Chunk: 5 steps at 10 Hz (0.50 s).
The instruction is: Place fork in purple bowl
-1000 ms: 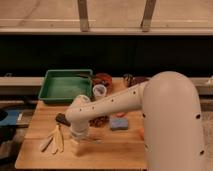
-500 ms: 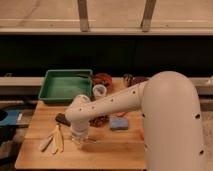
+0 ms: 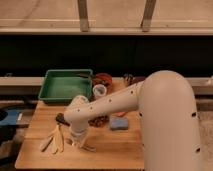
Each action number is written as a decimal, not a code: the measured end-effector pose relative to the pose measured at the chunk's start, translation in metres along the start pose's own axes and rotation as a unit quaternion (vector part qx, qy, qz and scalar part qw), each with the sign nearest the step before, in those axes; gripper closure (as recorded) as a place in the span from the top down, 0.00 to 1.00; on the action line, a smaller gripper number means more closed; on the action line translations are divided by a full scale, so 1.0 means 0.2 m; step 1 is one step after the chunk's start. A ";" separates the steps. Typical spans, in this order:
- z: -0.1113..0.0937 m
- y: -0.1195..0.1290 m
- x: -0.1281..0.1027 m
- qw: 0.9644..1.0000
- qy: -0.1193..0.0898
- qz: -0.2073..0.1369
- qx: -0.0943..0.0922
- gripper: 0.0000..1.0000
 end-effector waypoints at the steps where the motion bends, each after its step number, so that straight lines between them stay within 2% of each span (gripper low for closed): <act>1: 0.00 0.00 0.00 1.000 0.000 0.000 0.000 0.00; 5: -0.02 0.00 0.00 1.000 0.000 0.008 0.010 0.00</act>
